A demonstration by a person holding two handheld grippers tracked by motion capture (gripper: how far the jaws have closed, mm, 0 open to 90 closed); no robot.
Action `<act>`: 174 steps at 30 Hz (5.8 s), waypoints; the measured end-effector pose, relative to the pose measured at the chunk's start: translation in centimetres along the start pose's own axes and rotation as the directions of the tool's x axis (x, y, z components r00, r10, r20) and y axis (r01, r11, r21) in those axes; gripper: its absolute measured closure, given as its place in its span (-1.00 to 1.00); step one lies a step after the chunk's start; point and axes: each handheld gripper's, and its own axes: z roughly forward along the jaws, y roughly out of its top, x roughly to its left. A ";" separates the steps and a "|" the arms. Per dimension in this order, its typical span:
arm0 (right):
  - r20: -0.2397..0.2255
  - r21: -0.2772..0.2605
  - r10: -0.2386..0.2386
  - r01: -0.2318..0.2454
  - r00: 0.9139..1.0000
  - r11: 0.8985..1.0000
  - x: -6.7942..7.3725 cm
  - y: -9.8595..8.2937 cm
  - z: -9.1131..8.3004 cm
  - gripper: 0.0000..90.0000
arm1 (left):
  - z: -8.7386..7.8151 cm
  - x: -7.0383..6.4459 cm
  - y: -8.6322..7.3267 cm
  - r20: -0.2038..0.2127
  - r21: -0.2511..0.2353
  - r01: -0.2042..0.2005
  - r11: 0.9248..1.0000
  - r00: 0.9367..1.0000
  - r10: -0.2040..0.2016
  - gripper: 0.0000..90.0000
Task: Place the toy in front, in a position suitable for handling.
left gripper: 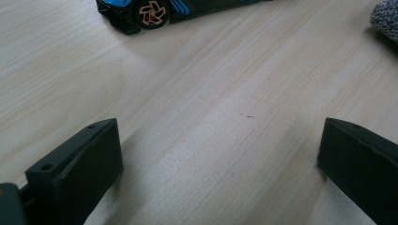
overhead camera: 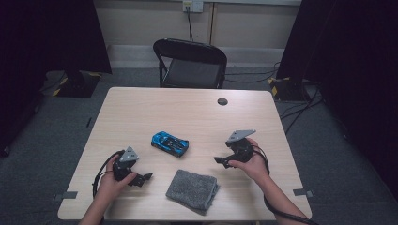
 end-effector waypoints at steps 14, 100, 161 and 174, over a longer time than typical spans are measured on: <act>-0.007 -0.009 0.017 -0.017 1.000 1.000 0.3 1.2 0.3 -0.68 | -0.1 -0.1 -0.1 0.003 -0.001 -0.003 1.000 1.000 0.003 -1.00; -0.050 0.060 -0.099 0.102 0.994 0.993 6.3 10.4 16.3 -0.52 | -0.1 -0.1 -0.1 0.000 -0.002 0.000 1.000 1.000 0.000 -1.00; 0.015 0.082 -0.072 0.071 0.997 0.994 1.5 9.9 9.7 -0.38 | -0.1 -0.1 -0.1 0.003 -0.003 -0.001 1.000 1.000 0.001 -1.00; 0.040 0.100 -0.053 0.048 0.998 0.994 -0.5 7.2 8.4 -0.38 | -0.1 -0.1 -0.1 0.002 -0.004 -0.001 1.000 1.000 0.001 -1.00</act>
